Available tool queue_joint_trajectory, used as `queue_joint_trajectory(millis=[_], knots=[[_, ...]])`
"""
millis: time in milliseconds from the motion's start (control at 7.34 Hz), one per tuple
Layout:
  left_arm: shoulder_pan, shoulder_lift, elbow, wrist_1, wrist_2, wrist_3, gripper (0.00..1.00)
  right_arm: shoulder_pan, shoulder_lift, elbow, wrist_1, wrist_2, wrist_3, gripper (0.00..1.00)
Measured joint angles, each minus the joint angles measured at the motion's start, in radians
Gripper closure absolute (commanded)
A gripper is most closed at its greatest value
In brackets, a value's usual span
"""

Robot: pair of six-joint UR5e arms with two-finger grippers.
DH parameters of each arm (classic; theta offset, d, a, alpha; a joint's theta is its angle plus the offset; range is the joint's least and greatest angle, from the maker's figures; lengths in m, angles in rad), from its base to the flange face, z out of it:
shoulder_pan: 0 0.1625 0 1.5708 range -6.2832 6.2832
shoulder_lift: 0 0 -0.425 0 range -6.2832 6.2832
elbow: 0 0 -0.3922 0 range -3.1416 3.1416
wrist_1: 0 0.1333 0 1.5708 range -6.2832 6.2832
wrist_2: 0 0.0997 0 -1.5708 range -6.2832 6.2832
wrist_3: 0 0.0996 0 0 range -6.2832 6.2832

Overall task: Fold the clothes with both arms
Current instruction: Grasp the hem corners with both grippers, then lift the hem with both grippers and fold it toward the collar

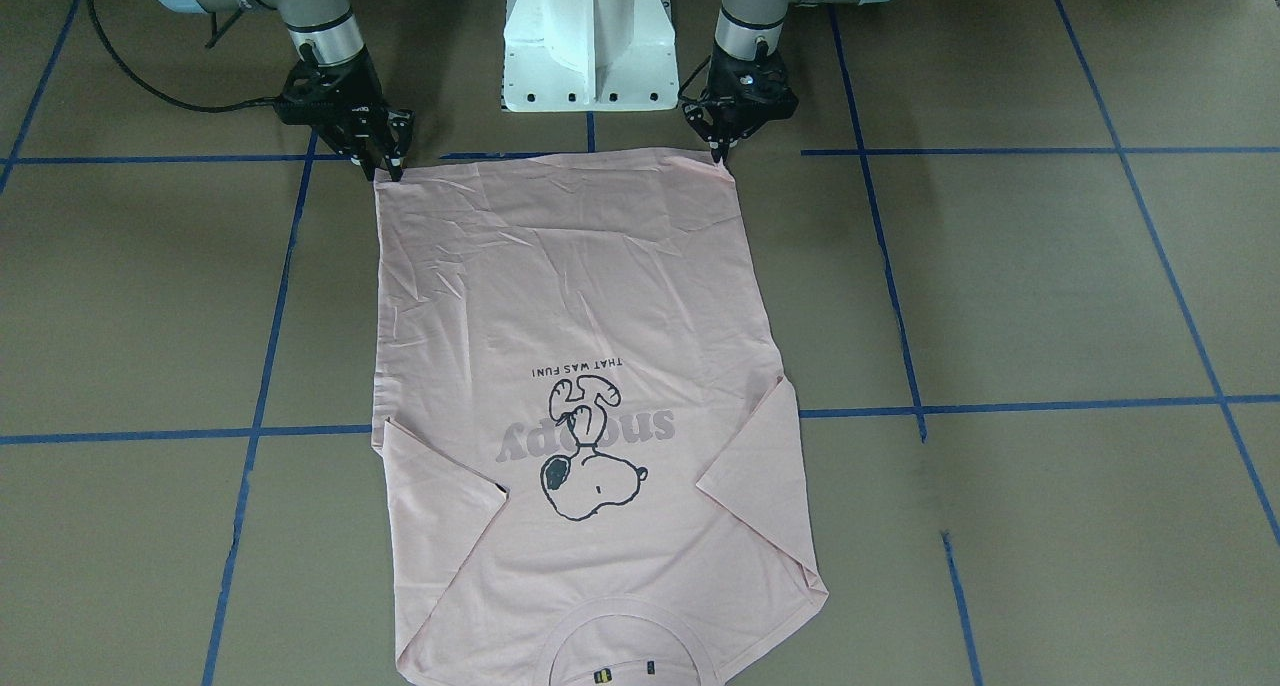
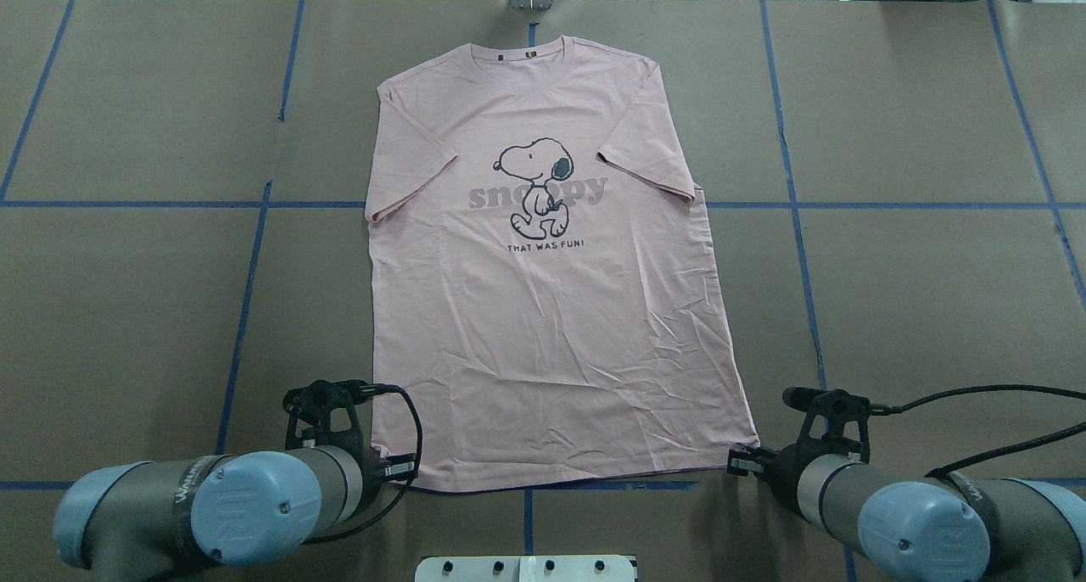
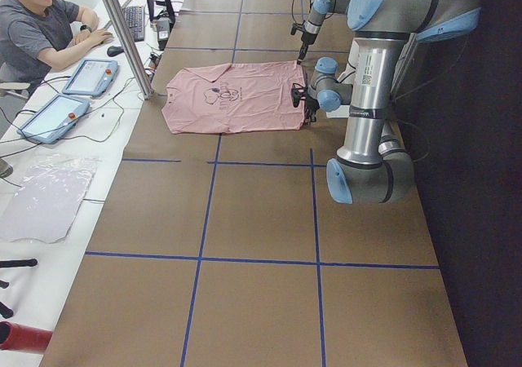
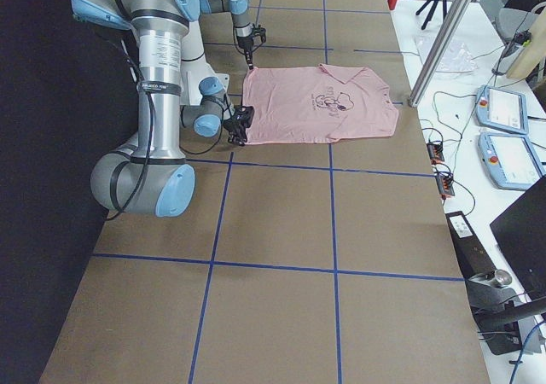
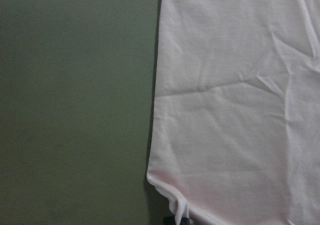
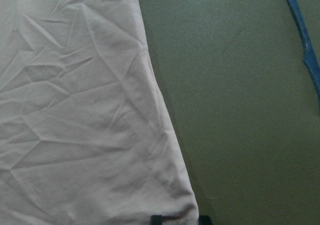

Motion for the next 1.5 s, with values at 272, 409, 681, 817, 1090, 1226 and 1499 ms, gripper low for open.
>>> queue_joint_trajectory(millis=[272,409,681,817,1090,1226,1499], knots=[[0.0,0.0,-0.001,0.0,0.0,0.0,1.0,-0.001,0.0,0.003,-0.003,-0.003,0.015,1.0],[-0.001,0.0,-0.001,0.0,0.0,0.0,1.0,-0.001,0.0,0.006,-0.01,-0.007,0.017,1.0],[-0.007,0.0,-0.015,0.003,-0.001,0.012,1.0,-0.001,0.001,0.02,-0.024,-0.011,0.017,1.0],[-0.011,0.001,-0.044,0.021,-0.004,0.032,1.0,0.0,0.0,0.041,-0.041,-0.012,0.017,1.0],[-0.014,0.001,-0.138,0.114,-0.011,0.053,1.0,-0.001,0.001,0.128,-0.135,-0.009,0.016,1.0],[-0.014,-0.002,-0.196,0.173,-0.014,0.058,1.0,-0.002,0.001,0.167,-0.168,-0.007,0.015,1.0],[-0.019,-0.009,-0.327,0.29,-0.041,0.099,1.0,-0.008,0.008,0.269,-0.264,0.001,0.015,1.0]])
